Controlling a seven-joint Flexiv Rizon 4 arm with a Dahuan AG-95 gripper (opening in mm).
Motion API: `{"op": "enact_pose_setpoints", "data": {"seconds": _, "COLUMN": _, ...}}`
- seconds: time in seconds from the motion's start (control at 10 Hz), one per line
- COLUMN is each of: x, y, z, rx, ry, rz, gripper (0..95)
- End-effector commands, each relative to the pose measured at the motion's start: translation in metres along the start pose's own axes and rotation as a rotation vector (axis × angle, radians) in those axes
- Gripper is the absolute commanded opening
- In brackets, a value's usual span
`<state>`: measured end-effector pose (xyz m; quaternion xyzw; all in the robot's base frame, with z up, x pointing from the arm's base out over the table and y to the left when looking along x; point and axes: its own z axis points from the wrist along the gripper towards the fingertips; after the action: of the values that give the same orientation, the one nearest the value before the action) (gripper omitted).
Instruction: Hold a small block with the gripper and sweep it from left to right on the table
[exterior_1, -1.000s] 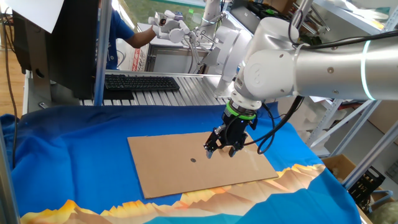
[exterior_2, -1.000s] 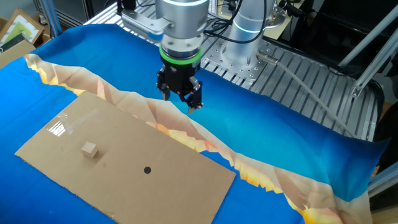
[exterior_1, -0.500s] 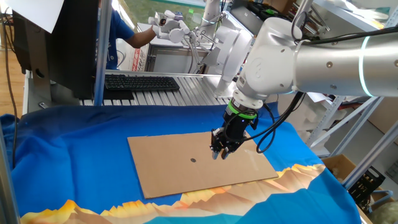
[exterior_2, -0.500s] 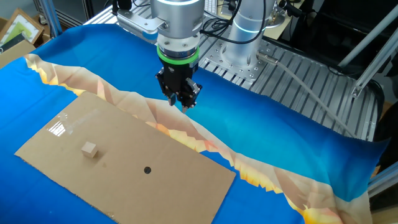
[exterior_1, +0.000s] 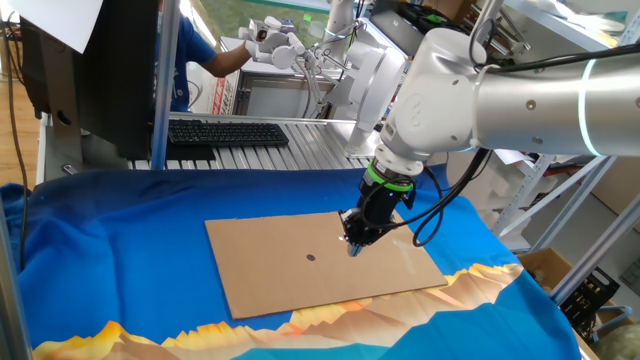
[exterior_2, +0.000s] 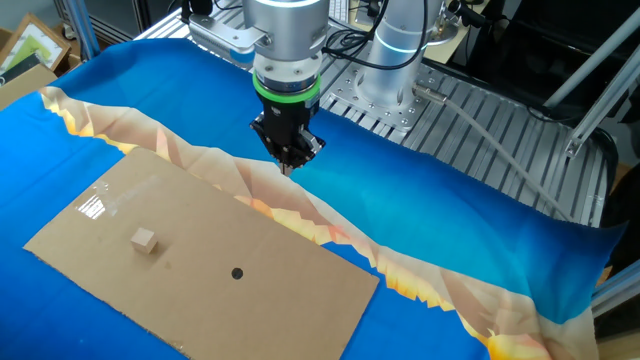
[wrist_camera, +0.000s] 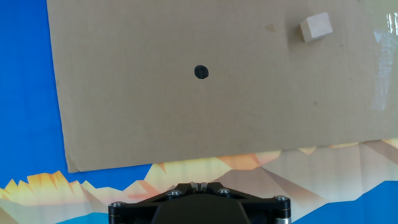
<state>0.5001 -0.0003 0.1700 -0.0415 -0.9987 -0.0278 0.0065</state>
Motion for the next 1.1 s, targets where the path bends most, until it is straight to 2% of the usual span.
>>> {"op": "enact_pose_setpoints", "data": {"seconds": 0.1, "x": 0.0001, "y": 0.0001, "z": 0.0, "rx": -0.001, "ry": 0.0, "rz": -0.002, "gripper": 0.0}}
{"op": "enact_pose_setpoints", "data": {"seconds": 0.4, "x": 0.0003, "y": 0.0, "z": -0.0002, "rx": 0.0, "ry": -0.001, "rz": 0.0, "gripper": 0.0}}
{"op": "enact_pose_setpoints", "data": {"seconds": 0.6, "x": 0.0006, "y": -0.0003, "z": -0.0011, "rx": 0.001, "ry": 0.007, "rz": 0.001, "gripper": 0.0}}
{"op": "enact_pose_setpoints", "data": {"seconds": 1.1, "x": 0.0005, "y": -0.0002, "z": -0.0009, "rx": -0.025, "ry": 0.019, "rz": 0.003, "gripper": 0.0}}
